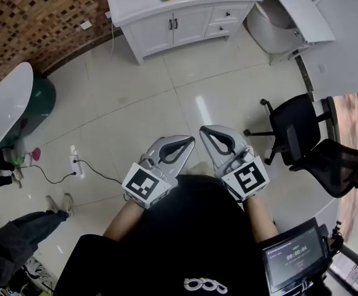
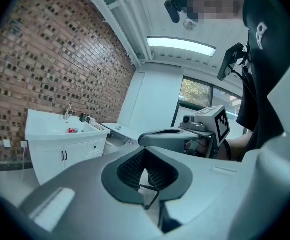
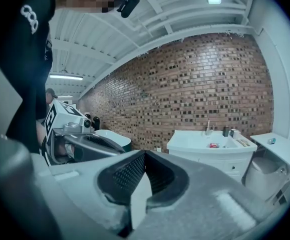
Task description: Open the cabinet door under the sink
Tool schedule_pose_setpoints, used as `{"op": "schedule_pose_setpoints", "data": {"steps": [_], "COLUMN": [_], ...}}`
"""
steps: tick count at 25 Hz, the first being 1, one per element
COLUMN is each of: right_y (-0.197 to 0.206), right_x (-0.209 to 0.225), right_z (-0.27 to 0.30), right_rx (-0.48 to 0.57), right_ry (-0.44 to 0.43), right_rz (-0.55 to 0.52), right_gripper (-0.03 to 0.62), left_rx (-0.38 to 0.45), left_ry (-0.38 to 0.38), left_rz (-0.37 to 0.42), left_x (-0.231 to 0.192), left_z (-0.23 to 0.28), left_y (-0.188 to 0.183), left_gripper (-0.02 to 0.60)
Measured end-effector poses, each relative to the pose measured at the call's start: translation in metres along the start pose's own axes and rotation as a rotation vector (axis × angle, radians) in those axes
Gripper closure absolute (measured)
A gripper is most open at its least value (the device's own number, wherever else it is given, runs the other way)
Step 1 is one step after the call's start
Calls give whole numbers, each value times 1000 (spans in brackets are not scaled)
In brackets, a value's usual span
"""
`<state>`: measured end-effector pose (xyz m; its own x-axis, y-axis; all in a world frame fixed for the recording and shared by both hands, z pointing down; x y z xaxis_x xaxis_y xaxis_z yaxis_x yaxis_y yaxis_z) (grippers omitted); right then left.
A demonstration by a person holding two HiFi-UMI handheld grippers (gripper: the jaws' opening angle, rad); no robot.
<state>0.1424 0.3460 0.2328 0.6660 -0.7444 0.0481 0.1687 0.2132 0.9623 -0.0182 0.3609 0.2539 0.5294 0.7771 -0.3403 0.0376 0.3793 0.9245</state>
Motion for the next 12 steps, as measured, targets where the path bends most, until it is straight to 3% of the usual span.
{"op": "schedule_pose_setpoints", "data": {"steps": [6, 12], "right_y": [-15, 0], "right_x": [53, 160], "right_z": [70, 139], "right_rx": [-37, -95], "right_ry": [31, 74], "right_rz": [16, 41], "right_gripper": [602, 602], "left_rx": [2, -41], "left_ry": [-20, -111], "left_rz": [-56, -86], "left_x": [-84, -159], "left_z": [23, 78], "left_y": [-27, -41], "left_gripper": [565, 565]}}
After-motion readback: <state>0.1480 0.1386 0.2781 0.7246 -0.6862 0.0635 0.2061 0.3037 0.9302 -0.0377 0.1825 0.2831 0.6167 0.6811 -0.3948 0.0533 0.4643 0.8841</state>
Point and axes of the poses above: the fingertips, and each gripper's own axes: z forward along the fingers, x to its right, y out of its underside, the point moved 10 cm from there along -z, backward along the fingers, and after that the axes turned 1 degree about y, right-handed, at the moved point
